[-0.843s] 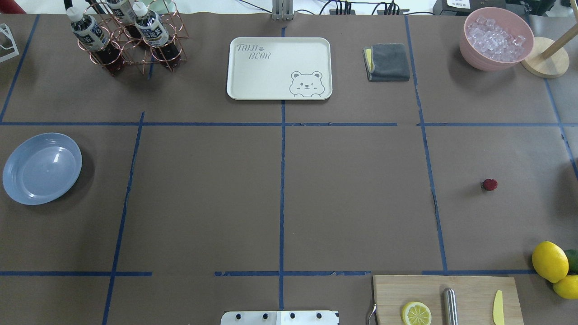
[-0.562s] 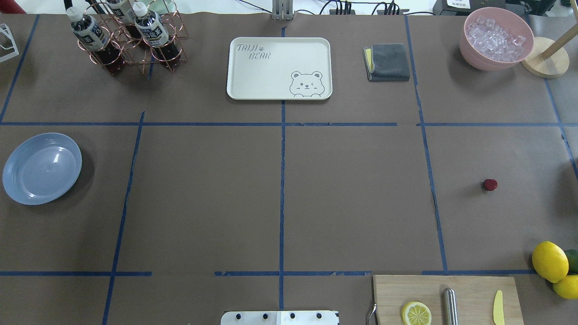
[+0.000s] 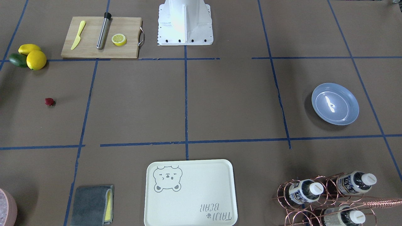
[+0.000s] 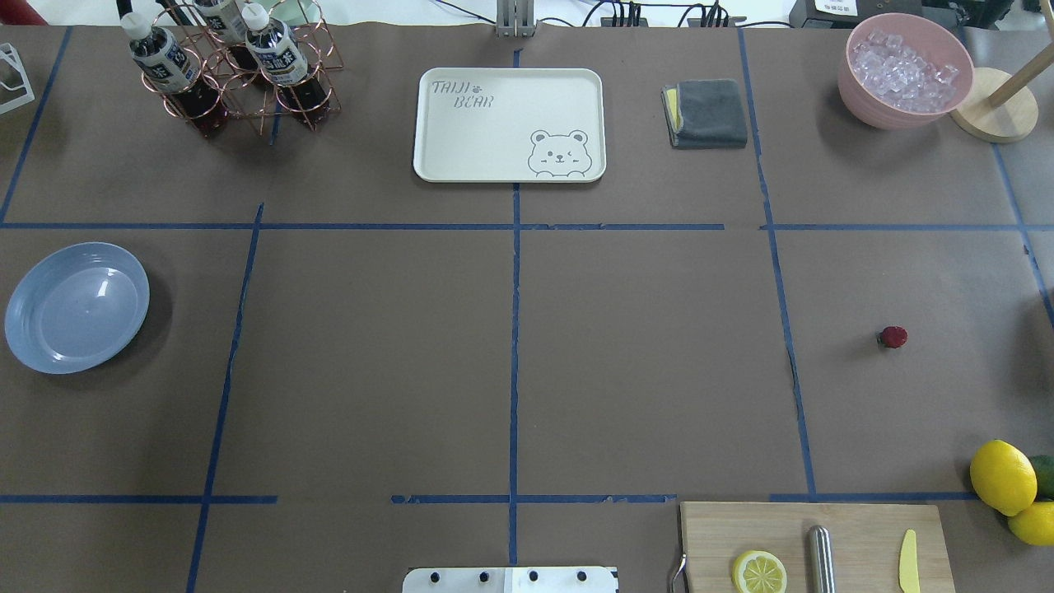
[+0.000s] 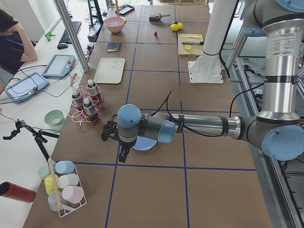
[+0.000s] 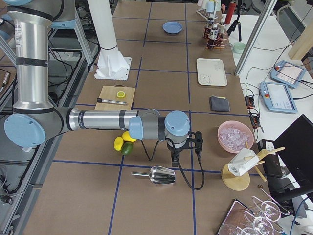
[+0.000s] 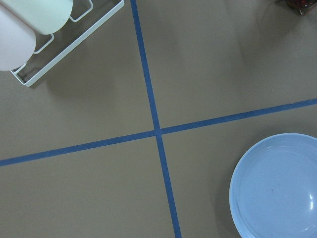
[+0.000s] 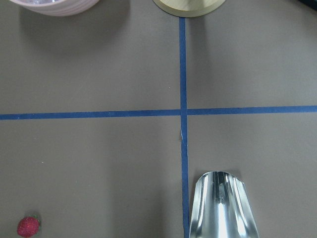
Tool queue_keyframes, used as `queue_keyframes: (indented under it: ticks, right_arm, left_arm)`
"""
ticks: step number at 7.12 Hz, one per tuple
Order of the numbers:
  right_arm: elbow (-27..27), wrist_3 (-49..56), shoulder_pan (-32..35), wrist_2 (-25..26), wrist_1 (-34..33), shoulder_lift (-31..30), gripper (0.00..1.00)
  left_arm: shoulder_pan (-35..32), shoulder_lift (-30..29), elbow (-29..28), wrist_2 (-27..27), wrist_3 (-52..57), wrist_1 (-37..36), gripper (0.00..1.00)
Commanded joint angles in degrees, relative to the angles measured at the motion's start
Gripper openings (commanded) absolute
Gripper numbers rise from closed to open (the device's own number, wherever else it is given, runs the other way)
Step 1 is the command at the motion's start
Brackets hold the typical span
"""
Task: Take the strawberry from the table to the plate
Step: 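Move the left gripper down toward the light blue plate's rim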
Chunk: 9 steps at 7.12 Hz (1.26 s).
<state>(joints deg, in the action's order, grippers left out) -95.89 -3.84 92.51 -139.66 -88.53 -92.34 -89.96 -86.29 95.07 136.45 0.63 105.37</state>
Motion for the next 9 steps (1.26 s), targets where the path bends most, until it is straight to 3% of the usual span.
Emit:
queue_keyframes:
  ticks: [1, 3, 5, 6, 9]
  right_arm:
    - [1.67, -0.20, -0.23, -1.21, 0.63, 0.41, 1.00]
    - [2.02, -0.38, -0.23, -2.63, 4.05, 0.15, 1.00]
    - [1.76, -0.55, -0.32, -2.63, 4.33, 0.23, 1.00]
    - [1.76, -0.55, -0.40, -2.63, 4.33, 0.23, 1.00]
    - [1.59, -0.64, -0.41, -2.72, 4.33, 0.23, 1.00]
  left_arm:
    - [0.74, 4.70, -0.59, 0.04, -8.31, 13.83, 1.00]
    - [5.91, 7.53, -4.52, -0.22, -19.19, 29.55, 1.00]
    - [13.46, 8.93, -7.70, -5.22, -34.47, 41.62, 1.00]
    - [18.80, 8.94, -7.71, -7.50, -40.81, 42.36, 1.00]
    - [25.52, 8.77, -7.97, -14.61, -52.97, 44.73, 0.98]
